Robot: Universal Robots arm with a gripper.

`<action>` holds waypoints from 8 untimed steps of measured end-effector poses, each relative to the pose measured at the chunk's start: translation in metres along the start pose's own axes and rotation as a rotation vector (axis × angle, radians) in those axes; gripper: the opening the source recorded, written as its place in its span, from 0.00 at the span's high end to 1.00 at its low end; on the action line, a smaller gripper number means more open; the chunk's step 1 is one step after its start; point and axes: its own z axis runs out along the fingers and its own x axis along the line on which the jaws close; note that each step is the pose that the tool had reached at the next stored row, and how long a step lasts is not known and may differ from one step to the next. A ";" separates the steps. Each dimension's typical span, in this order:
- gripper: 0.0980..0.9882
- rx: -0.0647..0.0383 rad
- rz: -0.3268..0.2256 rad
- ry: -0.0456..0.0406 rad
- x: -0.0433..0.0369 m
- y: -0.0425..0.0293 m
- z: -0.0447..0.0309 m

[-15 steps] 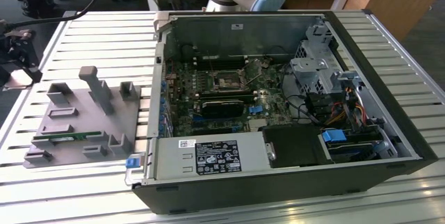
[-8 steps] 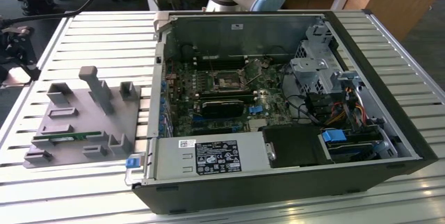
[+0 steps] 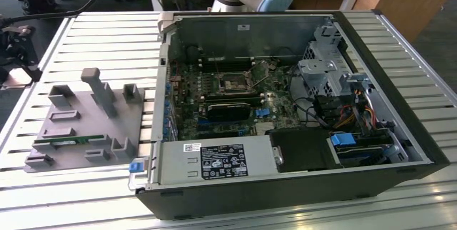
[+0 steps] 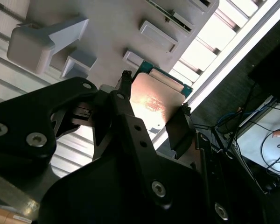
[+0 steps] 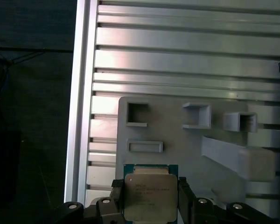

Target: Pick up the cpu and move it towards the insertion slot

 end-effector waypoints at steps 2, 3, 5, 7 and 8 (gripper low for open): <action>0.50 0.000 0.000 -0.0003 -0.0009 0.0000 -0.0004; 0.50 0.000 0.000 -0.0003 -0.0014 -0.0001 -0.0006; 0.50 0.000 0.000 -0.0002 -0.0026 -0.0001 -0.0010; 0.50 0.000 0.000 -0.0002 -0.0040 -0.0001 -0.0013; 0.50 0.000 0.000 -0.0002 -0.0047 -0.0002 -0.0015</action>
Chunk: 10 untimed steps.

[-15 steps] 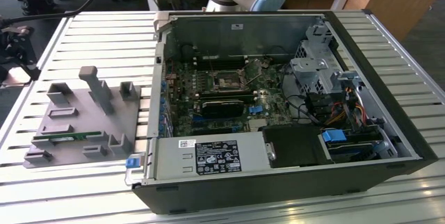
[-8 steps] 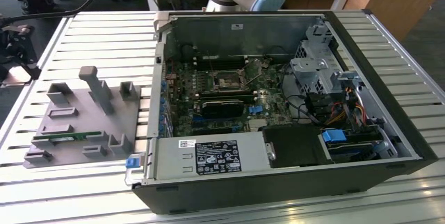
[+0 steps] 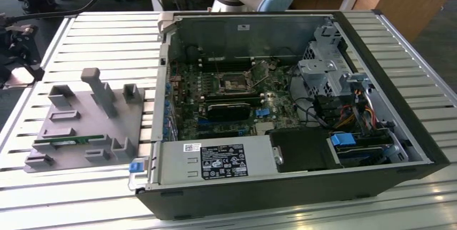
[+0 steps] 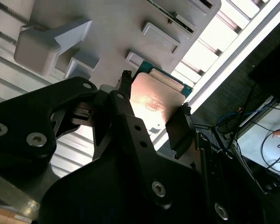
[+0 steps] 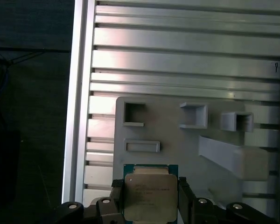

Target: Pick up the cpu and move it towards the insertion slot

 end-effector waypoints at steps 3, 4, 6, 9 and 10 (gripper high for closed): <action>0.50 0.000 0.000 0.0002 -0.0015 0.0000 -0.0011; 0.50 0.000 0.000 0.0002 -0.0016 0.0001 -0.0019; 0.50 0.000 0.000 0.0000 -0.0018 0.0002 -0.0046; 0.50 0.000 0.000 0.0001 -0.0019 0.0007 -0.0099; 0.50 0.000 0.000 0.0000 -0.0019 0.0009 -0.0116</action>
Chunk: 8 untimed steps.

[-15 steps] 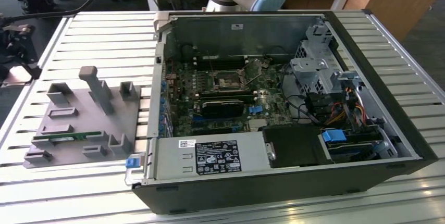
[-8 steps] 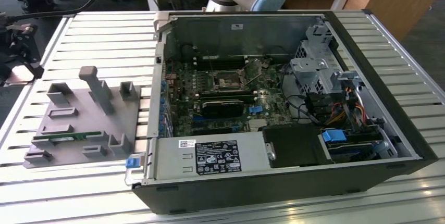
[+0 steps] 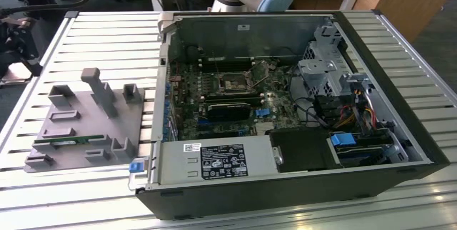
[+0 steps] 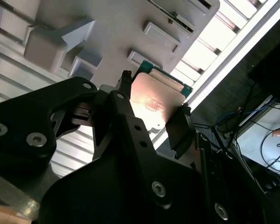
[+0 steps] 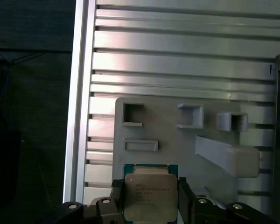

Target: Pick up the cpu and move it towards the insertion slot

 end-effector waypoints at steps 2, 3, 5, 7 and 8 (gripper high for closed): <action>0.50 0.000 0.000 0.0000 0.0000 0.0004 -0.0038; 0.50 0.000 0.000 0.0000 0.0000 0.0005 -0.0059; 0.50 0.000 0.000 0.0000 0.0000 0.0009 -0.0098; 0.50 0.000 0.000 0.0001 -0.0001 0.0011 -0.0127; 0.50 0.000 0.000 0.0000 -0.0002 0.0012 -0.0136</action>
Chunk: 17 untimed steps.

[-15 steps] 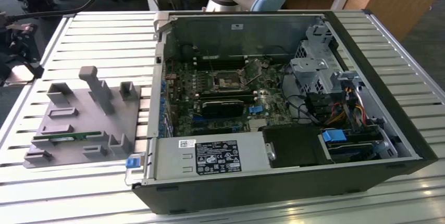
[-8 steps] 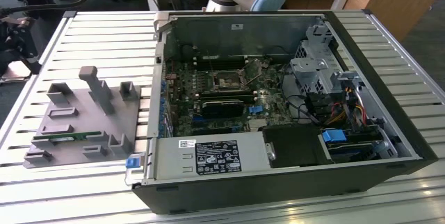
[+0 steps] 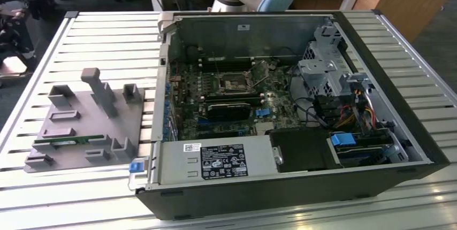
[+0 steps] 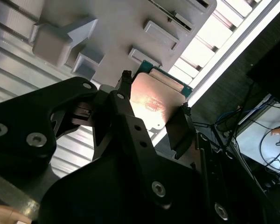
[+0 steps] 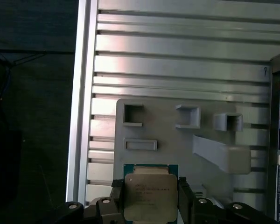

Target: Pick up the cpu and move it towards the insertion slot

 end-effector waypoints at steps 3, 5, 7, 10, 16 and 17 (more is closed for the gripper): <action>0.50 0.000 0.000 -0.0002 -0.0013 0.0002 -0.0021; 0.50 0.000 0.000 0.0000 -0.0037 0.0001 -0.0030; 0.50 0.000 0.000 0.0001 -0.0064 0.0000 -0.0035; 0.50 0.000 0.000 0.0001 -0.0106 -0.0001 -0.0042; 0.50 0.000 0.000 0.0001 -0.0166 -0.0003 -0.0047; 0.50 0.000 0.000 0.0001 -0.0178 -0.0004 -0.0047</action>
